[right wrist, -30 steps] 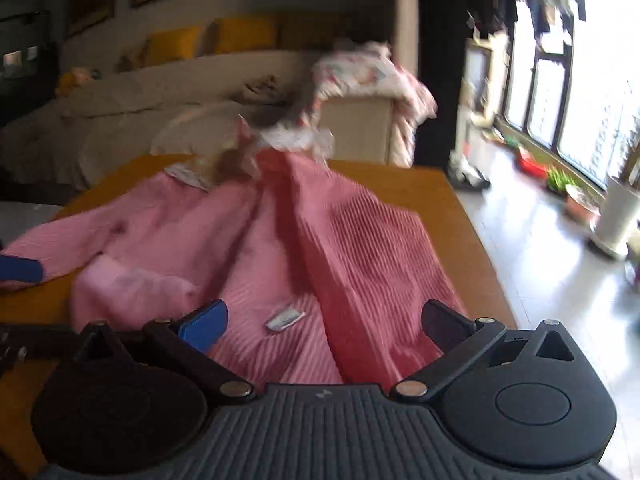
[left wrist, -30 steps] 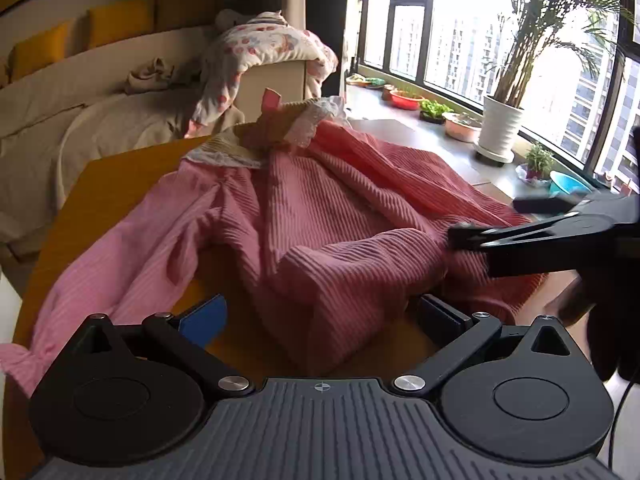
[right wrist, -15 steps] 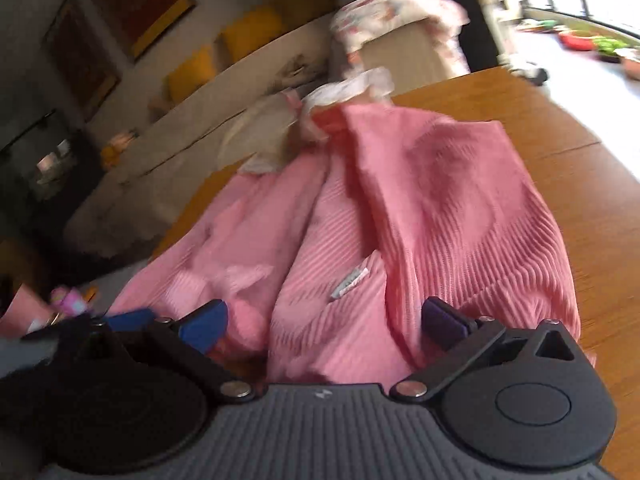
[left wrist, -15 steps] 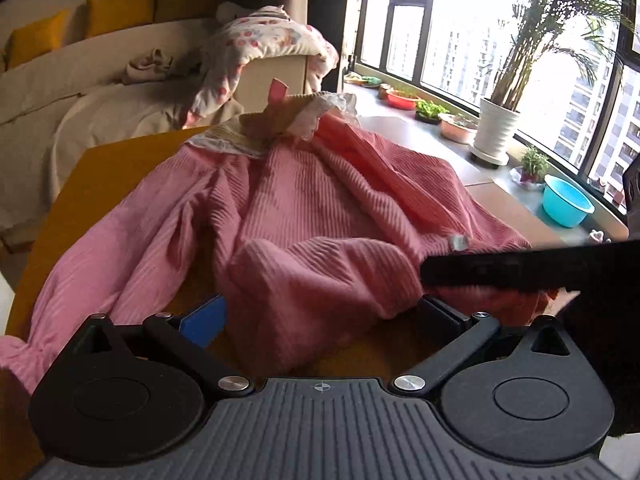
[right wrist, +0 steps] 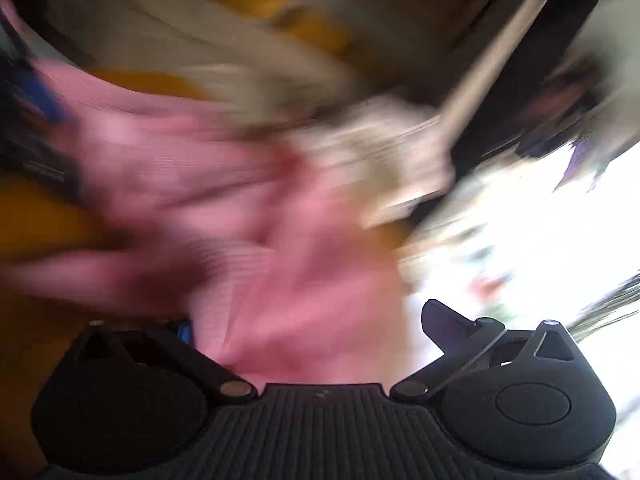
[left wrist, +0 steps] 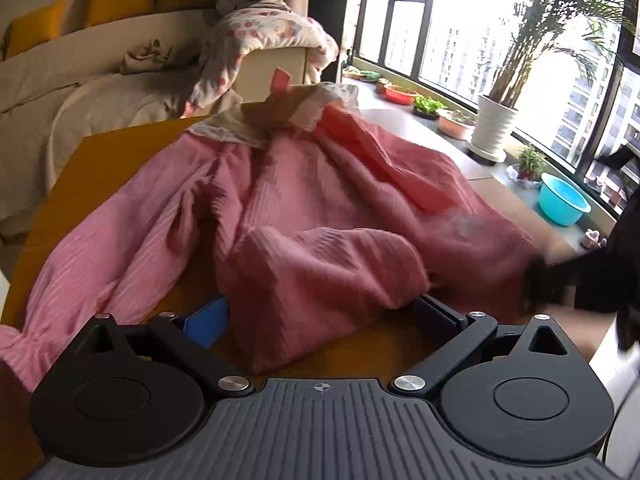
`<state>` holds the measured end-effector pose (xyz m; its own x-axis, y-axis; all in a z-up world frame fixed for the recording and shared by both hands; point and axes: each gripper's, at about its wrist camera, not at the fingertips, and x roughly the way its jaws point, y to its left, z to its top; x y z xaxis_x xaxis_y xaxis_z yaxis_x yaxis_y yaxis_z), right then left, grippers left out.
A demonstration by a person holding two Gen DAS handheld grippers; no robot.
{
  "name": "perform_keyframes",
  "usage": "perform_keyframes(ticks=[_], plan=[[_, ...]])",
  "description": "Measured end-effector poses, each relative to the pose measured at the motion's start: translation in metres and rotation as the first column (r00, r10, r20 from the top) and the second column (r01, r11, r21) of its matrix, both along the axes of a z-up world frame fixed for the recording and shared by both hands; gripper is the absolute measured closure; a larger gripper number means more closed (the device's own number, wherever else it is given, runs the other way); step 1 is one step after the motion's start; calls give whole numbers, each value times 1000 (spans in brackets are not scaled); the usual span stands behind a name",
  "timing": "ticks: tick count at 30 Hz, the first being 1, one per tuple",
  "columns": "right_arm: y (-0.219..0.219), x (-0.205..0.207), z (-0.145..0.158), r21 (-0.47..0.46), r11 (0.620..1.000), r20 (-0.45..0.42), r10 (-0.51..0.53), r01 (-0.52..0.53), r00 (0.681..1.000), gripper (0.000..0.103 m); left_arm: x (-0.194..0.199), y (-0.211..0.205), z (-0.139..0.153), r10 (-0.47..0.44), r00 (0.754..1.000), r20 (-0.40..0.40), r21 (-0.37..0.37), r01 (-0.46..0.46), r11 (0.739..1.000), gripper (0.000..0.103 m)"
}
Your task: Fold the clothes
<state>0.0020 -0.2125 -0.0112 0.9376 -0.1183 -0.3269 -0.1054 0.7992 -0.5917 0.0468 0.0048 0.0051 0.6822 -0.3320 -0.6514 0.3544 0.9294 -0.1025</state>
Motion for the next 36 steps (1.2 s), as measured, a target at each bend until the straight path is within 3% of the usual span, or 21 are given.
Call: perform_keyframes(ticks=[2,5,6,8,10,13,16,18,20,22,23,25,27,30,33,35,36], plan=[[-2,1,1,-91,986,193,-123,143,973,0,-1,6,-2,8,1000,-4,7,-8,1000,2],[-33,0,29,162,973,154,-187,162,970,0,-7,17,-3,7,1000,7,6,-7,1000,7],[-41,0,34,204,964,141,-198,168,970,0,-8,21,-2,4,1000,17,-11,-4,1000,18],[-50,1,37,225,958,129,-210,178,969,0,-11,34,0,-9,999,34,-106,12,994,28],[-56,0,37,235,955,106,-211,181,972,0,-8,40,1,-22,1000,18,-197,25,980,27],[-62,5,29,257,950,58,-199,178,978,0,5,26,-2,-28,1000,-7,-221,26,975,26],[-62,1,24,256,949,38,-200,184,979,0,11,14,2,-62,998,20,-269,65,961,44],[-66,1,26,264,946,28,-204,189,979,0,8,10,10,-118,991,60,-330,131,935,45],[-73,-3,31,280,941,18,-201,188,979,0,-7,8,25,-248,962,118,-328,273,904,39],[-83,-10,35,289,941,16,-186,174,982,0,-29,3,32,-411,902,135,-257,433,864,25],[-86,-15,37,289,945,15,-164,153,986,0,-41,1,30,-471,873,126,-207,488,848,18],[-92,-25,41,289,951,13,-120,111,993,0,-67,-2,25,-584,806,96,-107,591,799,13],[-88,-29,47,324,944,12,-72,64,997,0,-84,-4,15,-628,777,37,-21,629,777,8],[-81,-34,56,373,928,13,2,-6,1000,0,-82,7,14,-587,809,1,-4,587,809,8],[-50,-22,52,347,934,-9,93,-84,996,1,-58,20,28,-460,887,42,-10,461,887,6],[-30,-13,50,330,934,-25,154,-137,988,16,-41,18,33,-354,933,64,32,353,935,6],[-20,-9,49,319,933,-36,185,-164,982,28,-36,12,31,-333,940,73,60,329,942,6]])
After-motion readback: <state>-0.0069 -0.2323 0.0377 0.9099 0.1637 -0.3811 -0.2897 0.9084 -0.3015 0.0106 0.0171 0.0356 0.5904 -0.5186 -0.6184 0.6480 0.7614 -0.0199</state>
